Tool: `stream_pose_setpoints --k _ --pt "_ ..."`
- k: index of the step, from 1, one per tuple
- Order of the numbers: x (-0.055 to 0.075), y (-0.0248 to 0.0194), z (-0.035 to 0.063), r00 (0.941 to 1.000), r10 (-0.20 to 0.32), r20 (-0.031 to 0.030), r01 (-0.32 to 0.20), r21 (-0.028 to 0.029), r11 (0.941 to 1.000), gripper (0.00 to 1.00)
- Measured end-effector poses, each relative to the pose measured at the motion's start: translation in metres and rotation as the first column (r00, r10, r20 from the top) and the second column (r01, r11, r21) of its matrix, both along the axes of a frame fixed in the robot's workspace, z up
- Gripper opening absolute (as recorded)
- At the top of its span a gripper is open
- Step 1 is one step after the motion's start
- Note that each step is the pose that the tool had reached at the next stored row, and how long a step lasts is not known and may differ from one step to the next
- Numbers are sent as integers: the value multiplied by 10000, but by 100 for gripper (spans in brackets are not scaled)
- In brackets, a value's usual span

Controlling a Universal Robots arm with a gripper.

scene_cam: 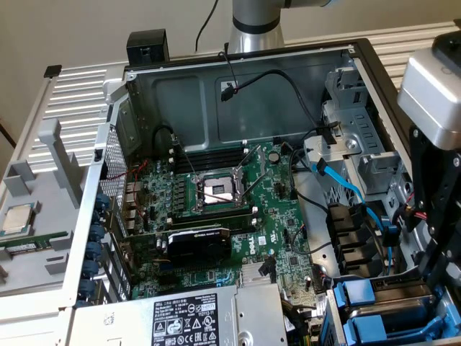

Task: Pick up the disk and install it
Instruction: 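Insert the first disk wire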

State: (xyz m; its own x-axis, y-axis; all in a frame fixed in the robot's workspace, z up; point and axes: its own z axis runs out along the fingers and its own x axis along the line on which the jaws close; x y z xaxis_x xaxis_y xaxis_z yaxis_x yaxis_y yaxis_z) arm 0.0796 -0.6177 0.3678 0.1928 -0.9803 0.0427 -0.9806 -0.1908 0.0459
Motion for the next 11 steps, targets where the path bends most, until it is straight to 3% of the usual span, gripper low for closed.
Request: stream_pose_setpoints --k 5,11 --pt "0 55 0 10000 0 0 0 -172 9999 17" --pt "-11 89 -1 10000 -13 0 13 -276 9996 17"
